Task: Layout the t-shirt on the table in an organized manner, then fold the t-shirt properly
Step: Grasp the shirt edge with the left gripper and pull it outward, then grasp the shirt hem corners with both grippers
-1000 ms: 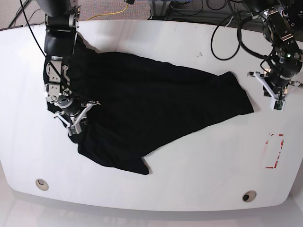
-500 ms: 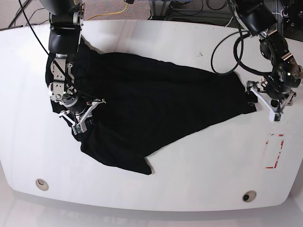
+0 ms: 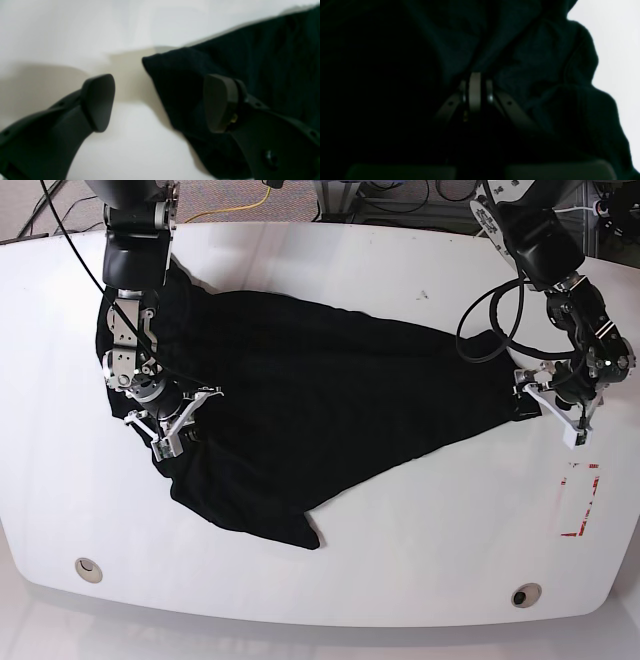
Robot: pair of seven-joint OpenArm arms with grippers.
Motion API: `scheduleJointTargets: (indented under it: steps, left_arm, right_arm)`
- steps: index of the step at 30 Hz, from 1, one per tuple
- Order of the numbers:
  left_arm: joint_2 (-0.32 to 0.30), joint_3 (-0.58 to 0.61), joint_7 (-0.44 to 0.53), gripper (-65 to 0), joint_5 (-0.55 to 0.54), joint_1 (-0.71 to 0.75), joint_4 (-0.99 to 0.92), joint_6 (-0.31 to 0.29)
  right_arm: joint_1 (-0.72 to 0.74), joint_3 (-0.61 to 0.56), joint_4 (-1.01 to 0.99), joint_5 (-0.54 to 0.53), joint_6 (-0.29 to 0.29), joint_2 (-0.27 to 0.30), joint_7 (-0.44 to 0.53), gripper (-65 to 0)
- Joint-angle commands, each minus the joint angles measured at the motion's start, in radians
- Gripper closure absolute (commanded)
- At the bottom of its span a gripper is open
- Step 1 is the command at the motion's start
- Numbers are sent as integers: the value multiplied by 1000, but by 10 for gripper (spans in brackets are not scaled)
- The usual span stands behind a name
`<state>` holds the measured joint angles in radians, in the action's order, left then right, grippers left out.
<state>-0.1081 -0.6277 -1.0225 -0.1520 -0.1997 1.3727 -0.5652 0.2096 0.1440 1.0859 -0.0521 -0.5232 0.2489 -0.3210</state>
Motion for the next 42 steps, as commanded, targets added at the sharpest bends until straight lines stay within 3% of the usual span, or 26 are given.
scheduleJointTargets:
  steps: [1, 9, 11, 15, 16, 21, 32, 42]
  left_arm:
    - [-8, 1, 35, -526, -11, -20, -14, -2]
    - [-8, 1, 93, -521, -11, -33, -131, -2]
    - [-8, 6, 107, -489, -11, -34, -154, -2]
    - [-8, 52, 118, -325, -11, -34, -160, -2]
    - [-8, 75, 120, -239, -11, -37, -160, -2]
    - [-8, 114, 123, -6, -10, -60, -140, 1]
    - [-14, 157, 123, -1, -7, -106, 78, 1]
    - [-69, 161, 123, -3, -7, -258, 69, 1]
  right_arm:
    - [12, 1, 15, 4, -4, 8, -13, -27]
    - [12, 4, 15, -4, -5, 13, -13, -27]
    - [12, 4, 15, -4, -5, 13, -11, -27]
    - [12, 4, 15, -4, -5, 13, -11, -27]
    - [11, 4, 15, -4, -5, 13, -11, -27]
    - [11, 4, 15, -4, -5, 10, -11, -27]
    - [9, 6, 15, -4, -5, 11, -11, -27]
    - [-20, 6, 17, -5, -5, 14, -11, -24]
